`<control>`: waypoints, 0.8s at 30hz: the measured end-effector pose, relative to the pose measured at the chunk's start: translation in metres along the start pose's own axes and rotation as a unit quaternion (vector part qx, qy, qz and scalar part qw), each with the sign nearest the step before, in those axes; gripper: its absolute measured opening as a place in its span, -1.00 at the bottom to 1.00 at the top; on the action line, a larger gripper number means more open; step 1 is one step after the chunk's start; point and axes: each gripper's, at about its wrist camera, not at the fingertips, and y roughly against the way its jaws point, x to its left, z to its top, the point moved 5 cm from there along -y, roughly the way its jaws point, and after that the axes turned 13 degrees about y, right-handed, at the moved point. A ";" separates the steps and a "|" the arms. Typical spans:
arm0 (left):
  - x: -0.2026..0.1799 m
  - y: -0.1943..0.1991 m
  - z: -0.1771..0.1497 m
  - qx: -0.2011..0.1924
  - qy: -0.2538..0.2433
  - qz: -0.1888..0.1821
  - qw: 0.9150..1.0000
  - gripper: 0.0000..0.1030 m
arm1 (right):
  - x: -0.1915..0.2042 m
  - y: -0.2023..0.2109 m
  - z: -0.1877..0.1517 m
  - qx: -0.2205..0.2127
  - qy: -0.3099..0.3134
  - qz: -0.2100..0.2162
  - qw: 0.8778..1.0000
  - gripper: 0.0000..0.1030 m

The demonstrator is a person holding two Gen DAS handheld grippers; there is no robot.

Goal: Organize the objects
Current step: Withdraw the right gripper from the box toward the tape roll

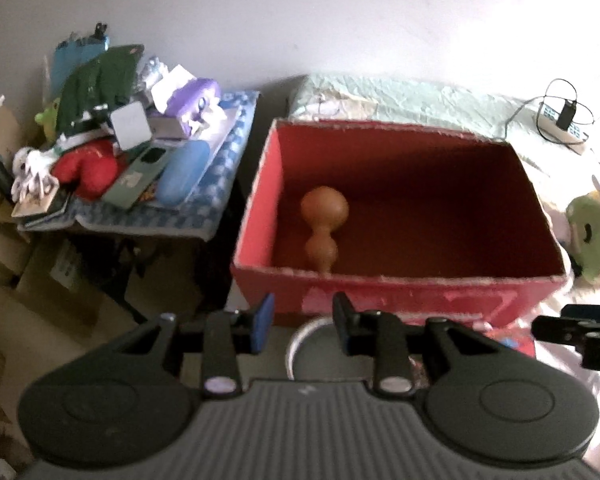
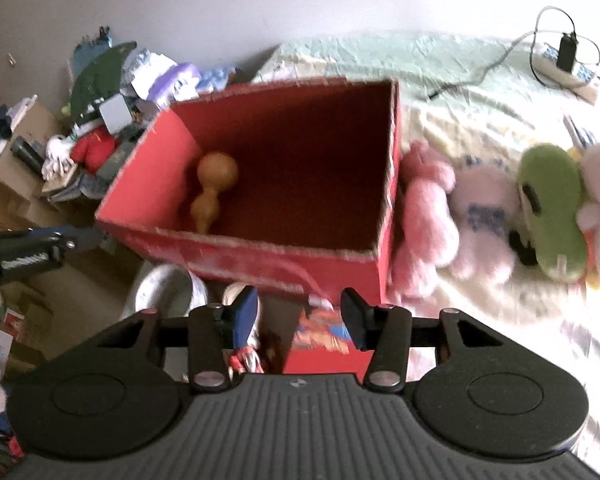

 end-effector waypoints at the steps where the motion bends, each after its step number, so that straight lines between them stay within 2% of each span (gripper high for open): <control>1: -0.001 0.001 -0.004 0.003 0.002 -0.002 1.000 -0.41 | 0.000 -0.002 -0.004 0.007 -0.006 -0.003 1.000 -0.02; 5: -0.001 -0.005 -0.023 0.016 -0.013 -0.007 1.000 -0.41 | 0.004 -0.008 -0.020 0.015 -0.016 -0.029 0.999 -0.02; 8: -0.001 -0.018 -0.037 0.048 -0.027 -0.012 0.998 -0.42 | 0.014 -0.012 -0.027 0.022 -0.016 -0.050 0.998 -0.05; 14: 0.007 -0.031 -0.056 0.069 -0.063 0.000 0.996 -0.43 | 0.036 -0.022 -0.039 0.031 -0.044 -0.047 0.997 -0.03; 24: 0.022 -0.042 -0.062 0.094 -0.071 0.000 0.993 -0.43 | 0.060 -0.030 -0.044 0.042 -0.045 -0.056 0.997 -0.05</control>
